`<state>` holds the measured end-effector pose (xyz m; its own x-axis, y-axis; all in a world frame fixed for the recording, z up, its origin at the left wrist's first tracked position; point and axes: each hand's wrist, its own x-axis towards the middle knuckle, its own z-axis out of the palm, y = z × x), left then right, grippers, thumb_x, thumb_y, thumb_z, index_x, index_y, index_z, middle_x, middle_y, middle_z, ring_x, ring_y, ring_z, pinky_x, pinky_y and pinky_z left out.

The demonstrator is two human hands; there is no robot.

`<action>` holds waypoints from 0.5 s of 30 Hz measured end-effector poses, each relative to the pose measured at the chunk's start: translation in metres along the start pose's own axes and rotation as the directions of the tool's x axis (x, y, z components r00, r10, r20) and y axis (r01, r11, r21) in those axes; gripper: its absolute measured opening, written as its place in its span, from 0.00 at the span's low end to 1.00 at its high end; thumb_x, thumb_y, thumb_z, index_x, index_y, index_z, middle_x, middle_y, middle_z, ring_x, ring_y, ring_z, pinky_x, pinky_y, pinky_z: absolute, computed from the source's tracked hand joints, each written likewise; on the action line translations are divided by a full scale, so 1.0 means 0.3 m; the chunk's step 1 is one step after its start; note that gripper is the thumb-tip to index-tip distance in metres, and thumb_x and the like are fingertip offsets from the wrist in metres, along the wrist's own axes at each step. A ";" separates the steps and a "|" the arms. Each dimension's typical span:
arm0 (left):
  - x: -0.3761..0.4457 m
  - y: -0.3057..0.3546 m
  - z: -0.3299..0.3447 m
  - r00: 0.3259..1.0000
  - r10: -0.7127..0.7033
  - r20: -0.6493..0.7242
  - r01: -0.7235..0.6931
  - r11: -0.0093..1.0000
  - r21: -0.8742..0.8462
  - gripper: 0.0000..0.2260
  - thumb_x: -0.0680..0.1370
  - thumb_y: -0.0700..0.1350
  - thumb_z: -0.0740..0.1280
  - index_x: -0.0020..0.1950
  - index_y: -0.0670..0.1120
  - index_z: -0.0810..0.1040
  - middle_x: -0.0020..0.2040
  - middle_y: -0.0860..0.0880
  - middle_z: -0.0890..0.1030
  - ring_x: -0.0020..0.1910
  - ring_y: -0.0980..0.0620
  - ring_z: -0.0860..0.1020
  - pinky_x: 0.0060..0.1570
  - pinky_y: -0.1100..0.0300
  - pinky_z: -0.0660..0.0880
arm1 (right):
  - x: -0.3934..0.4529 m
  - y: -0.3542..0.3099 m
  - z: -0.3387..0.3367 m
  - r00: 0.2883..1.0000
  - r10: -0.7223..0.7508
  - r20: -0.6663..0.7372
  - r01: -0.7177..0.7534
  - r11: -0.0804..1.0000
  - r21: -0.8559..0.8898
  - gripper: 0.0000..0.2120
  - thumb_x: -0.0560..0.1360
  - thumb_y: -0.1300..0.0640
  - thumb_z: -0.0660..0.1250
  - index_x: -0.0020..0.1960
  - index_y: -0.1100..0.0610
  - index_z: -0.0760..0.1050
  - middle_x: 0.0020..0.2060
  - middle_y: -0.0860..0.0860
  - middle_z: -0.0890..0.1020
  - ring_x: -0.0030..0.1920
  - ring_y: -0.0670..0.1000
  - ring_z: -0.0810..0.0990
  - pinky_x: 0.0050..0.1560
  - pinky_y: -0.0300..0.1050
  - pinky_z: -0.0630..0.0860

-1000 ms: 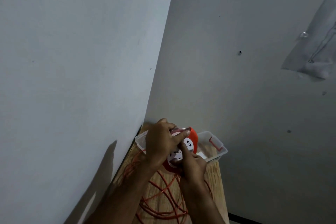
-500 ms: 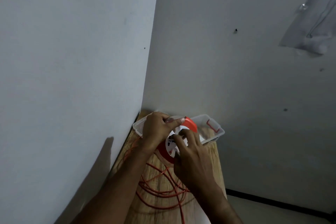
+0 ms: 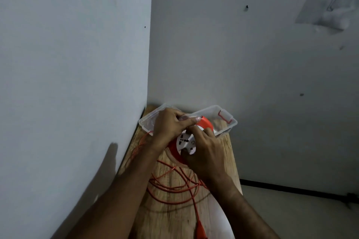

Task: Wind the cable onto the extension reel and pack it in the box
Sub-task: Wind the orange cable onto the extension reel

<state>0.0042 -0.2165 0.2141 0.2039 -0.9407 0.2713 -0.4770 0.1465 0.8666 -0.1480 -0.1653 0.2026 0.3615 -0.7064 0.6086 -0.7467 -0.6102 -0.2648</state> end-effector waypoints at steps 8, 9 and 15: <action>-0.018 -0.025 0.039 0.994 0.028 -0.105 -0.033 0.998 -0.053 0.28 0.69 0.65 0.75 0.27 0.43 0.75 0.25 0.47 0.76 0.25 0.47 0.74 0.28 0.49 0.75 | 0.013 -0.038 0.030 0.830 0.541 -0.135 -0.449 0.792 0.415 0.25 0.63 0.49 0.84 0.54 0.53 0.77 0.47 0.44 0.81 0.45 0.38 0.79 0.43 0.24 0.72; -0.025 -0.015 0.041 0.992 0.043 -0.122 -0.046 0.999 -0.019 0.27 0.69 0.66 0.74 0.28 0.44 0.77 0.26 0.48 0.78 0.26 0.49 0.76 0.29 0.49 0.75 | 0.016 -0.044 0.045 0.759 0.637 -0.136 -0.510 0.711 0.485 0.25 0.62 0.49 0.84 0.53 0.53 0.77 0.46 0.44 0.82 0.45 0.39 0.80 0.45 0.28 0.75; -0.054 -0.012 0.063 0.979 0.107 -0.176 -0.088 0.990 0.114 0.21 0.72 0.65 0.72 0.38 0.47 0.85 0.33 0.54 0.83 0.31 0.59 0.79 0.31 0.61 0.74 | 0.020 -0.040 0.072 0.359 0.871 0.335 -0.599 -0.060 0.798 0.21 0.67 0.60 0.82 0.55 0.56 0.76 0.50 0.54 0.83 0.51 0.55 0.85 0.43 0.56 0.86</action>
<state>-0.0135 -0.2074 0.1988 0.2989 -0.8509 0.4319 -0.5873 0.1926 0.7861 -0.1247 -0.1700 0.1931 -0.3342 -0.9051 -0.2627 0.2737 0.1735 -0.9460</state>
